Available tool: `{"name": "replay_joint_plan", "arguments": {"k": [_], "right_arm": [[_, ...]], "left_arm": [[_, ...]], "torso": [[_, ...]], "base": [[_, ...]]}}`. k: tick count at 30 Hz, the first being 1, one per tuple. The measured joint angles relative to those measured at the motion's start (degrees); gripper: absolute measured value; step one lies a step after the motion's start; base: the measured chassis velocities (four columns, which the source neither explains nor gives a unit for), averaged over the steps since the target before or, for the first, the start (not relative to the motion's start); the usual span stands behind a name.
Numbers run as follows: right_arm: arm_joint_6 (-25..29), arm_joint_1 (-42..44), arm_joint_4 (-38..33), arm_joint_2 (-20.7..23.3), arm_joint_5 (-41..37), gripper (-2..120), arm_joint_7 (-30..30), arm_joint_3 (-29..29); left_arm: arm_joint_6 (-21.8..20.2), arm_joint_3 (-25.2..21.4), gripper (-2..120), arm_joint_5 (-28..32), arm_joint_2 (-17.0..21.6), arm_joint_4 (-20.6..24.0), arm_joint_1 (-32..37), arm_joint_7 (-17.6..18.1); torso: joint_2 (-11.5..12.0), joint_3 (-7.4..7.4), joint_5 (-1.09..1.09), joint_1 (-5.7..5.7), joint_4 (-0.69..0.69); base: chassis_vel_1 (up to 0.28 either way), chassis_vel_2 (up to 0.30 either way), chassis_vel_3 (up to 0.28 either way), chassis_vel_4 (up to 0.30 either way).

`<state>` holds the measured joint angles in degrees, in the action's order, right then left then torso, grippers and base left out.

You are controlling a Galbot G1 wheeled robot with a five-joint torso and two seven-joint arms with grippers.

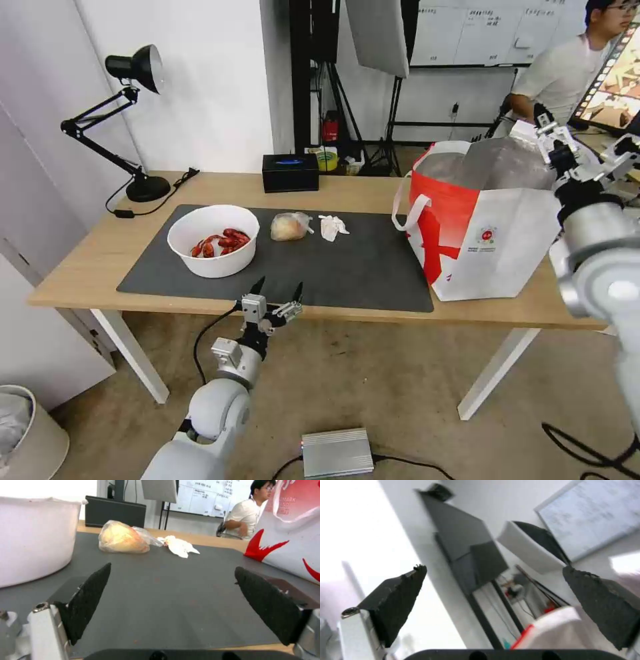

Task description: Pick up the trash from the table and place it into the takeout bag.

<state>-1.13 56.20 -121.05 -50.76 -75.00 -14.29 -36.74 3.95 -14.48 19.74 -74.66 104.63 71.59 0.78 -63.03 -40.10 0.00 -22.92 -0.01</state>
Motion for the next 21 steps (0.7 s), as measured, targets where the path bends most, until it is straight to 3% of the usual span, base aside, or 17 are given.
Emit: {"name": "replay_joint_plan", "arguments": {"k": [3,5,13,21], "right_arm": [[1.17,1.63,-0.76,-0.01,2.84,100,3.65,0.0],[2.69,4.79,-1.61,-0.7,9.4,100,8.62,0.21],[3.63,9.23,-2.26,-3.43,19.67,100,10.63,0.98],[8.37,16.94,-0.13,-9.29,35.94,100,12.27,3.17]], "left_arm": [[0.08,-0.21,100,-0.06,-0.22,0.12,0.14,0.0],[0.19,-0.87,100,-0.15,-0.32,0.27,0.58,0.02],[0.27,-1.84,100,-0.15,-0.06,0.51,1.07,0.02],[0.29,-2.88,100,-0.16,0.02,1.52,2.33,0.13]], "torso": [[0.0,0.0,0.0,0.0,0.0],[0.0,0.0,0.0,0.0,0.01],[0.0,0.0,0.0,0.0,0.01],[0.0,0.0,0.01,0.0,0.0]], "base": [[0.0,0.0,0.0,0.0],[0.0,0.0,0.0,0.0],[0.0,0.0,0.0,0.0],[0.0,0.0,0.0,0.0]]}}
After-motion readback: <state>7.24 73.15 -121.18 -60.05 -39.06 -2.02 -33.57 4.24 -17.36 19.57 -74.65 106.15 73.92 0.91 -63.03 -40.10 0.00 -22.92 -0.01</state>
